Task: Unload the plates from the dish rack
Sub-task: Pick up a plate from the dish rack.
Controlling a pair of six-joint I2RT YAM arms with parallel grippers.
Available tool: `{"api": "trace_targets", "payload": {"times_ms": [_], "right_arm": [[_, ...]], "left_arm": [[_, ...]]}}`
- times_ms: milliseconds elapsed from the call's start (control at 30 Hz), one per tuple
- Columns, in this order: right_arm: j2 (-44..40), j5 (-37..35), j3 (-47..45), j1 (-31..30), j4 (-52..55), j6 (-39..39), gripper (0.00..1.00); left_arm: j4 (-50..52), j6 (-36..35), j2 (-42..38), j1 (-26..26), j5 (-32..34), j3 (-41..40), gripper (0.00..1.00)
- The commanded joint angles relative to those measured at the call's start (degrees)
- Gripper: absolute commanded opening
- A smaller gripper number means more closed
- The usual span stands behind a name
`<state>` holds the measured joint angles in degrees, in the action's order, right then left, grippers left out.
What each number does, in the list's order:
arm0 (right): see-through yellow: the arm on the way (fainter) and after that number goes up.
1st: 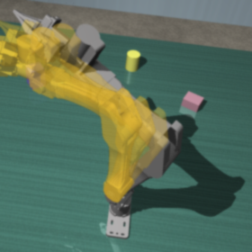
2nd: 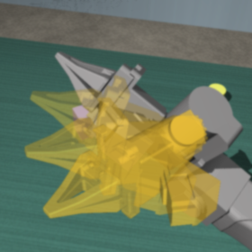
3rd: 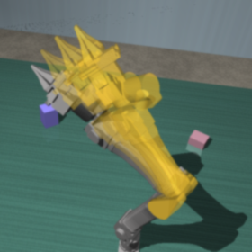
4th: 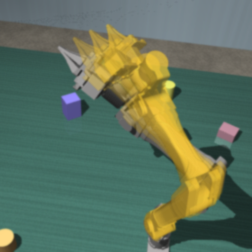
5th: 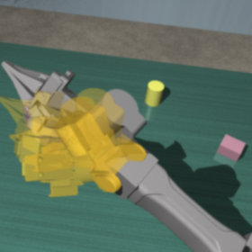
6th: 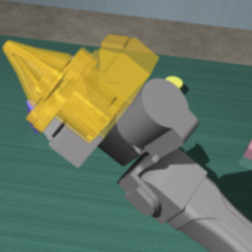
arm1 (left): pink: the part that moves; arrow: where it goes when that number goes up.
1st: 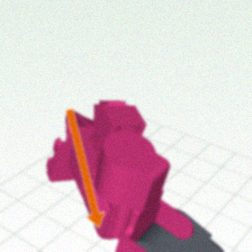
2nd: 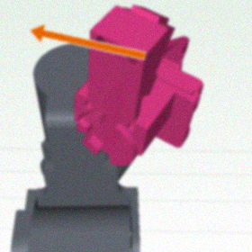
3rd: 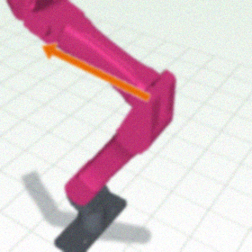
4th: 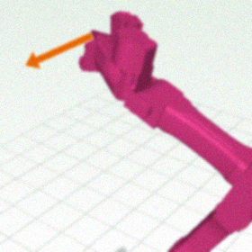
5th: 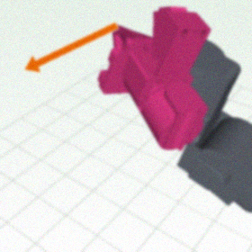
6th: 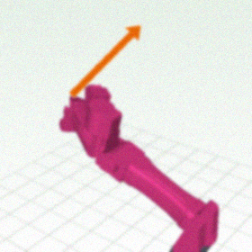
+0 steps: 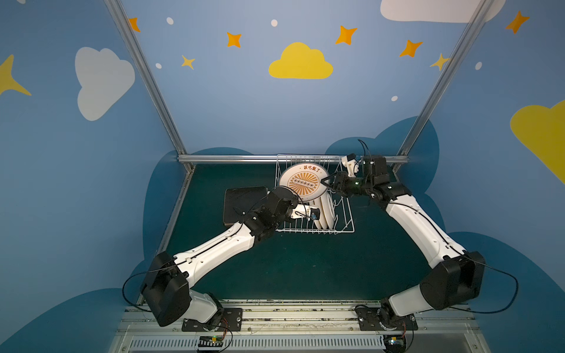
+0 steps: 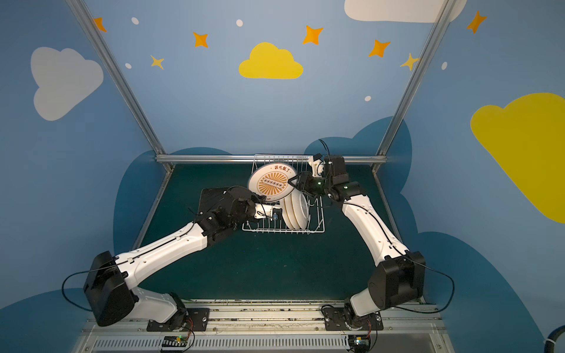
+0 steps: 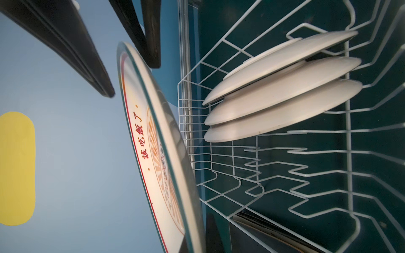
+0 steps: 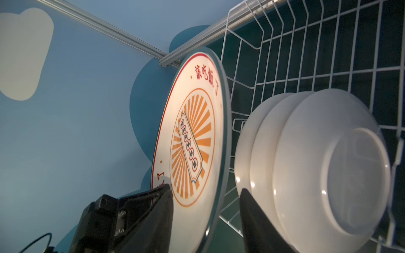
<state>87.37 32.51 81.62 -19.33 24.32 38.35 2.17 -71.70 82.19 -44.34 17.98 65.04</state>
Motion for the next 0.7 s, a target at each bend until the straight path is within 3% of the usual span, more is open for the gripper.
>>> {"api": "trace_targets", "payload": {"times_ms": [0,233,400,533,667], "right_arm": [[2.06,2.84,3.33,0.00,3.72,1.37,0.38],[3.03,4.50,3.40,0.08,3.19,2.66,0.15],[2.32,6.56,2.01,1.27,0.23,4.33,0.00],[1.41,9.88,-1.10,3.31,-5.77,8.80,0.00],[0.87,11.56,-2.67,4.37,-9.69,11.21,0.00]], "left_arm": [[-5.15,-0.94,-0.21,-0.37,0.80,0.73,0.03],[-5.63,-0.79,0.44,-0.67,1.89,0.11,0.03],[-6.90,-0.34,1.63,-0.65,4.10,-0.05,0.09],[-8.56,0.29,2.72,-0.66,6.15,-0.29,0.52],[-8.94,2.26,3.02,-0.58,6.63,-0.12,0.76]]}}
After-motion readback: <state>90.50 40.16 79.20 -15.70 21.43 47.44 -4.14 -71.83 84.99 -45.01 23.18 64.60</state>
